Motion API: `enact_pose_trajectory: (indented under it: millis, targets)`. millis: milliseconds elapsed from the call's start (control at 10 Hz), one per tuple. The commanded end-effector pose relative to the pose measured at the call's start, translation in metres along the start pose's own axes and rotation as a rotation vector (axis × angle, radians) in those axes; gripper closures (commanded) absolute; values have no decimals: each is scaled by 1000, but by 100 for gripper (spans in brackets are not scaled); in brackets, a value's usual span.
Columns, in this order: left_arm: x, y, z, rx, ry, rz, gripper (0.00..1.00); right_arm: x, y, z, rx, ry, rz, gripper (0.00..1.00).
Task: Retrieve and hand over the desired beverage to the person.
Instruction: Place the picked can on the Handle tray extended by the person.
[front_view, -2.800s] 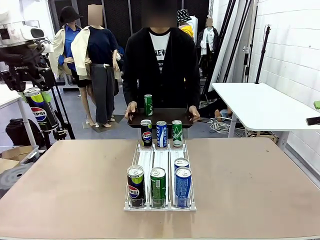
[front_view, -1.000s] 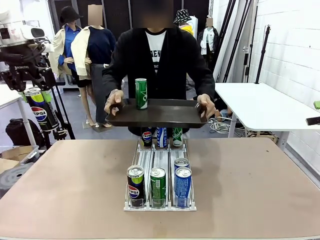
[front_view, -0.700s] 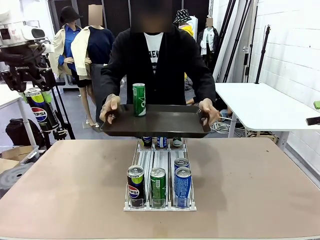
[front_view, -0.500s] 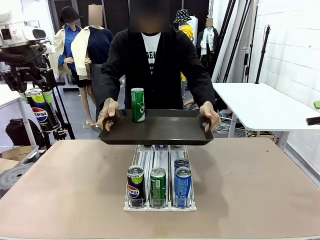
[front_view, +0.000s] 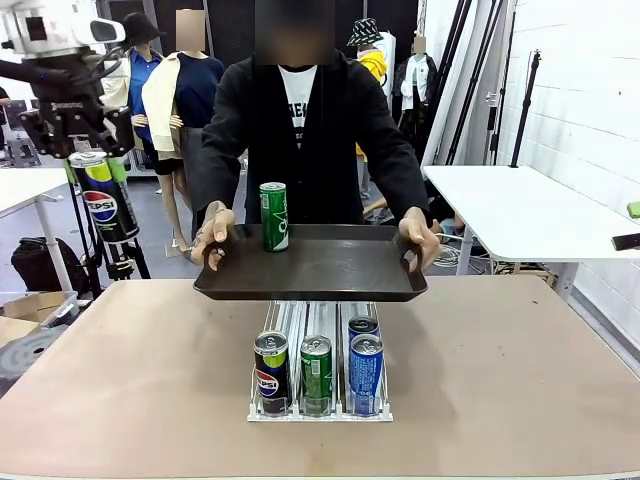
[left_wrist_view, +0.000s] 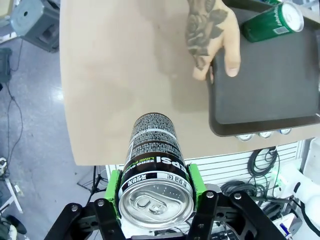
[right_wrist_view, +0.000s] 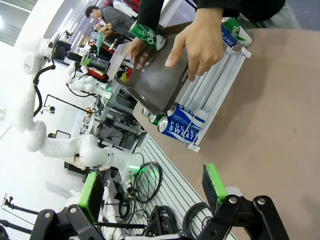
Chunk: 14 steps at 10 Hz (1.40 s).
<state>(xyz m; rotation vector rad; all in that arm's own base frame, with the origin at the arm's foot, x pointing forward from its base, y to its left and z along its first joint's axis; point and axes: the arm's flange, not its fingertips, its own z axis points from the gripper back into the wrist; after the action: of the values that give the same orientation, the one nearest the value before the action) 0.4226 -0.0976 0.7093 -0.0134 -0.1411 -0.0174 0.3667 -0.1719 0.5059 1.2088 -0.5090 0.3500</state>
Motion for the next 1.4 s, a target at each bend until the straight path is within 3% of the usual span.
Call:
enact_pose_trajectory:
  millis: [0,700,1300]
  targets:
    - [4,-22,12,22,-6,1,100,-2,0,-2,-9,-9,3,0]
    - [17,-115,20,-23,-44,47,100,-2,0,-2,-9,-9,3,0]
    - [34,-218,2,-3,5,-113,100,-2,0,-2,-9,-9,3,0]
